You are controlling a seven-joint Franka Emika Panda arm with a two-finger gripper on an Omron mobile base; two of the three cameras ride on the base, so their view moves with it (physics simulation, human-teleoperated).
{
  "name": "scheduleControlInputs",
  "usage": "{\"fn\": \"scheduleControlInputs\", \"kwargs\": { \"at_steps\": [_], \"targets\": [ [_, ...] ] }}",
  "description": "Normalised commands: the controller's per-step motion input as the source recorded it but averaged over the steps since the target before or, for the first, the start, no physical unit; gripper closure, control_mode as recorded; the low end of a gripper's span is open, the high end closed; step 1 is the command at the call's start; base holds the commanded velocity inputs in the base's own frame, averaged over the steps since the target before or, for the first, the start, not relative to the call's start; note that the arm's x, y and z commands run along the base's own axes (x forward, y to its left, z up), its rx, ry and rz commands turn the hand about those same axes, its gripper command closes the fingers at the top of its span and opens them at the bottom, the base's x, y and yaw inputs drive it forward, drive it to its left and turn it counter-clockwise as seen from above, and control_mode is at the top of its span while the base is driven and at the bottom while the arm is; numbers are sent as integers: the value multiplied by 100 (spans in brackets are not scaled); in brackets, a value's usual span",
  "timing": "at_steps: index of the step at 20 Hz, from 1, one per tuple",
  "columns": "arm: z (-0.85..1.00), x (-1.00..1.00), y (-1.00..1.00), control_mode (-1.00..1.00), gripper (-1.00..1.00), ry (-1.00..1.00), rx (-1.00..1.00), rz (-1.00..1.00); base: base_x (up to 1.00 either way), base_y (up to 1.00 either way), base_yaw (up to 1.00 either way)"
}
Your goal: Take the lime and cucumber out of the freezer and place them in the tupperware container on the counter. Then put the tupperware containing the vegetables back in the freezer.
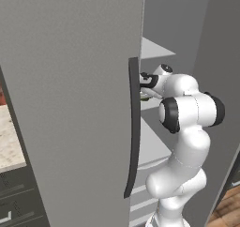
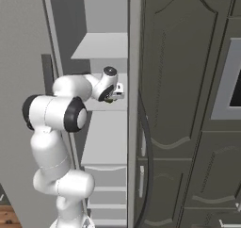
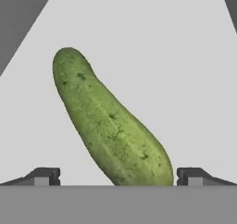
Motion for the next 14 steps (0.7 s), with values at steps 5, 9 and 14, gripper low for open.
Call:
{"fn": "scheduleControlInputs", "kwargs": {
  "at_steps": [5, 9, 14],
  "targets": [
    [-9, 30, 0, -100, -100, 0, 0, 2, 0, 0, 0],
    [-11, 30, 0, -100, -100, 0, 0, 2, 0, 0, 0],
    [-25, 20, 1, -100, -100, 0, -1, 3, 0, 0, 0]
  ]
}}
